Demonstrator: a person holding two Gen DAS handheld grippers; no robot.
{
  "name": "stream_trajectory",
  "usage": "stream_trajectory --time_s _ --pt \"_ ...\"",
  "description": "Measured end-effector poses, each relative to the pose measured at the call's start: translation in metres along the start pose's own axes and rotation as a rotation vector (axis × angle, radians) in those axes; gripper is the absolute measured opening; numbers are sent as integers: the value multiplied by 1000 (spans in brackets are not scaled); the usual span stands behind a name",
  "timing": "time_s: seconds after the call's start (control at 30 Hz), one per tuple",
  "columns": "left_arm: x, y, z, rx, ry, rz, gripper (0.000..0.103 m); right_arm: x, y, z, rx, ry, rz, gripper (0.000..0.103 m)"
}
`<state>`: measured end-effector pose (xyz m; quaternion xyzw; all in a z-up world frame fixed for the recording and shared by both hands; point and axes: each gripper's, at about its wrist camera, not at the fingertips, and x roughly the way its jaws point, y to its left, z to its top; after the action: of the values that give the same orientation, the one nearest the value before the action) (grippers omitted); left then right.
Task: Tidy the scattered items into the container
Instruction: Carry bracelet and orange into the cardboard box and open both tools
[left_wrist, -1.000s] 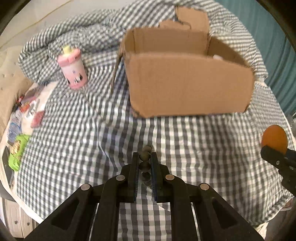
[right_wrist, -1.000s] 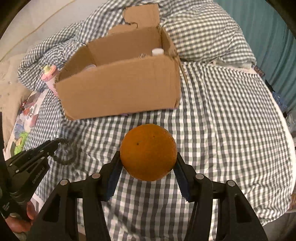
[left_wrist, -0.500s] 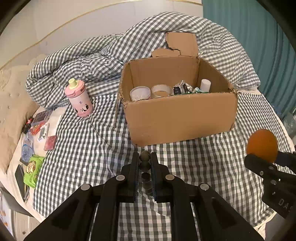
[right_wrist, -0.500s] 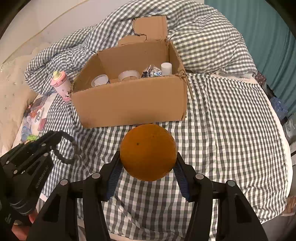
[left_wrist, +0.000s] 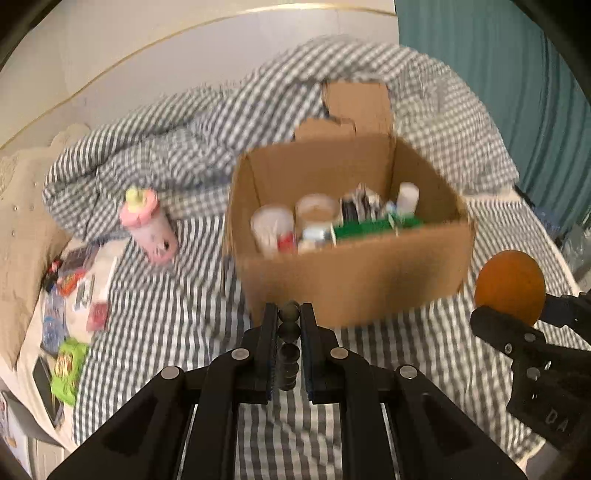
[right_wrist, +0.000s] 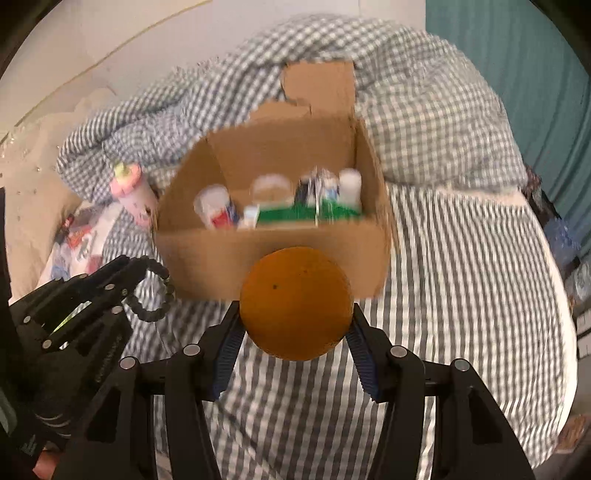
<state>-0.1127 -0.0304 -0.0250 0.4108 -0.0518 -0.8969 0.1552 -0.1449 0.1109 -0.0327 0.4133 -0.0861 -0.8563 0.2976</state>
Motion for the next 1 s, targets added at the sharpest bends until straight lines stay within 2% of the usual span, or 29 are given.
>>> stream_trajectory --time_s 0.13,0.27,0.33,0.43,0.6,0.67,0.73,0.77,0.8,0.9,1.0 --pt "-2 4 54 -10 -55 -36 11 -4 4 46 -26 -56 -15 54" --pt "7 10 104 -15 -94 11 11 11 -1 86 -45 -56 -31 54" --pt "19 13 123 -18 -86 11 11 26 -4 100 -42 -42 -41 54" --pt "41 12 135 -4 -71 37 11 52 -7 114 -43 -11 -60 54" --pt "77 9 133 -11 -19 27 12 89 -16 117 -26 45 -69 54" --pt "88 7 132 -6 -22 22 23 97 -19 116 -24 41 -93 63" --pt "95 1 130 23 -18 49 97 96 -24 116 -38 -7 -208 88" --pt "96 0 129 30 -27 114 103 94 -27 116 -28 -27 -235 92" --pt "96 0 126 36 -59 156 103 91 -31 116 -16 -37 -231 93" --pt "96 4 125 18 -46 86 103 85 -39 115 5 -36 -169 93" --pt "93 4 125 0 -43 87 103 78 -35 115 -22 -49 -192 93"
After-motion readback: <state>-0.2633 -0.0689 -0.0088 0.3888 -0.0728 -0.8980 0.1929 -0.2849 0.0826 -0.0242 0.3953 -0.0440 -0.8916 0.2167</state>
